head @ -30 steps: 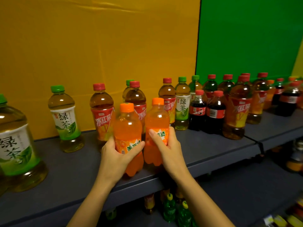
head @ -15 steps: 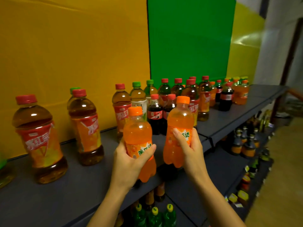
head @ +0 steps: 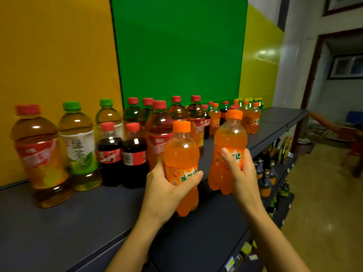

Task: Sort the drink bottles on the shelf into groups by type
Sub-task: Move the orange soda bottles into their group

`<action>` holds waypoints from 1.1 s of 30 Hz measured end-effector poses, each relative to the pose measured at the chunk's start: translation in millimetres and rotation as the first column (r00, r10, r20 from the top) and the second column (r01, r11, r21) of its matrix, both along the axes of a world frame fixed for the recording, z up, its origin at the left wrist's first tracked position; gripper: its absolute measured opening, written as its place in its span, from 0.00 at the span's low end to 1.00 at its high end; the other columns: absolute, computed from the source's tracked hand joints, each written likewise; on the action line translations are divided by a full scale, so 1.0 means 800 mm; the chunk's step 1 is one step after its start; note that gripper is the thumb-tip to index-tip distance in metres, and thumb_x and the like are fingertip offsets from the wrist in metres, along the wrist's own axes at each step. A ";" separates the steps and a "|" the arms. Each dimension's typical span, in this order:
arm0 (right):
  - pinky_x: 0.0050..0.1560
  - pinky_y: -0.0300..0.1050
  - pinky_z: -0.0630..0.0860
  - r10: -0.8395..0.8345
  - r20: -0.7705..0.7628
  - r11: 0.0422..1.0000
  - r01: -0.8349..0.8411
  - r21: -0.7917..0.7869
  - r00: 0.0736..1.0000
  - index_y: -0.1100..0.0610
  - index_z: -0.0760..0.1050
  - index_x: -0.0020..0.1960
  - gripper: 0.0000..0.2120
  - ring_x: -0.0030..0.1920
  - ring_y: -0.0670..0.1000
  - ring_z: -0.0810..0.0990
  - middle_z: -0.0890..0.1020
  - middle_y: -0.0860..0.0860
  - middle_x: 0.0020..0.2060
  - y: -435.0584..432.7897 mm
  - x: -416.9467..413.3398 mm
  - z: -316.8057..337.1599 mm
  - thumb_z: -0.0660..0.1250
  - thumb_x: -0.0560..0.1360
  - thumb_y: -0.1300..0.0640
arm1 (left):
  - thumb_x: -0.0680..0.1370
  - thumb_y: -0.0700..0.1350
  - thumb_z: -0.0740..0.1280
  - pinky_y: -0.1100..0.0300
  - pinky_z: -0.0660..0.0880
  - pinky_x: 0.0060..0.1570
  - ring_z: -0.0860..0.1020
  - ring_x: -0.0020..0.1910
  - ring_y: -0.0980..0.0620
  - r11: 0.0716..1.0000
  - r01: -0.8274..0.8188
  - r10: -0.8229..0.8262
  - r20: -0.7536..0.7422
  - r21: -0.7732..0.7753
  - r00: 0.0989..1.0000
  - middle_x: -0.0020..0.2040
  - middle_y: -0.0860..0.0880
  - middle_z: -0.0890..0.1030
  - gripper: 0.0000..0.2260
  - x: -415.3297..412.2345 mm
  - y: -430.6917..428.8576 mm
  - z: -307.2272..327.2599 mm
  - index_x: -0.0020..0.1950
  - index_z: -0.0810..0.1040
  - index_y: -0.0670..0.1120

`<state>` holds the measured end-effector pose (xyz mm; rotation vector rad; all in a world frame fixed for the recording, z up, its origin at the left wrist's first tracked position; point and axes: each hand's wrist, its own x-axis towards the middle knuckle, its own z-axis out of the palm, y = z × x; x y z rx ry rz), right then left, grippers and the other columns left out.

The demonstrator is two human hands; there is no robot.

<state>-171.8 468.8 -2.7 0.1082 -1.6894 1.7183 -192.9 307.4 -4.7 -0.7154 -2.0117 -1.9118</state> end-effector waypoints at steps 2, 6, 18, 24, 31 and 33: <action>0.46 0.44 0.78 -0.015 0.005 1.000 0.015 0.023 1.000 0.43 0.71 0.49 0.13 0.44 0.41 0.81 0.82 0.43 0.42 0.043 -0.014 0.001 0.68 0.68 0.41 | 0.55 0.62 0.72 0.69 0.76 0.40 0.81 0.43 0.61 1.000 -0.002 0.002 -0.003 0.006 1.000 0.45 0.61 0.82 0.24 -0.016 0.043 -0.002 0.48 0.76 0.56; 0.48 0.49 0.79 -0.081 0.020 0.994 0.080 0.073 0.996 0.44 0.71 0.51 0.14 0.45 0.44 0.81 0.82 0.44 0.43 0.122 -0.041 -0.002 0.65 0.68 0.42 | 0.59 0.59 0.77 0.72 0.75 0.39 0.80 0.43 0.64 1.000 0.002 -0.002 0.000 0.003 1.000 0.44 0.59 0.82 0.22 -0.044 0.122 -0.005 0.48 0.75 0.57; 0.46 0.47 0.78 -0.206 0.061 0.978 0.204 0.049 0.977 0.44 0.70 0.49 0.14 0.46 0.46 0.81 0.80 0.46 0.45 0.316 -0.105 -0.017 0.65 0.67 0.41 | 0.63 0.52 0.78 0.67 0.75 0.39 0.79 0.41 0.64 1.000 0.027 -0.027 0.051 0.001 0.998 0.43 0.58 0.81 0.17 -0.150 0.333 -0.009 0.47 0.74 0.58; 0.44 0.47 0.78 -0.225 0.072 0.974 0.221 0.058 0.972 0.45 0.71 0.49 0.15 0.44 0.45 0.81 0.80 0.48 0.45 0.404 -0.157 -0.029 0.64 0.65 0.40 | 0.57 0.62 0.73 0.62 0.78 0.43 0.81 0.42 0.61 0.999 0.037 -0.040 0.086 0.031 0.996 0.44 0.56 0.82 0.25 -0.207 0.426 -0.017 0.50 0.76 0.56; 0.48 0.51 0.79 -0.187 0.070 0.974 0.176 0.143 0.980 0.46 0.69 0.51 0.18 0.46 0.48 0.80 0.79 0.48 0.45 0.503 -0.258 -0.007 0.64 0.66 0.38 | 0.59 0.59 0.73 0.60 0.77 0.47 0.80 0.46 0.60 0.997 -0.033 0.030 0.055 0.064 0.998 0.47 0.58 0.81 0.23 -0.276 0.517 0.000 0.52 0.74 0.58; 0.46 0.46 0.78 -0.164 0.057 0.976 0.154 0.152 0.985 0.46 0.69 0.52 0.19 0.45 0.46 0.80 0.79 0.46 0.44 0.526 -0.284 -0.004 0.63 0.65 0.39 | 0.58 0.60 0.74 0.57 0.78 0.50 0.80 0.47 0.59 0.994 -0.060 0.055 0.053 0.092 0.997 0.48 0.58 0.81 0.25 -0.296 0.536 0.002 0.53 0.74 0.58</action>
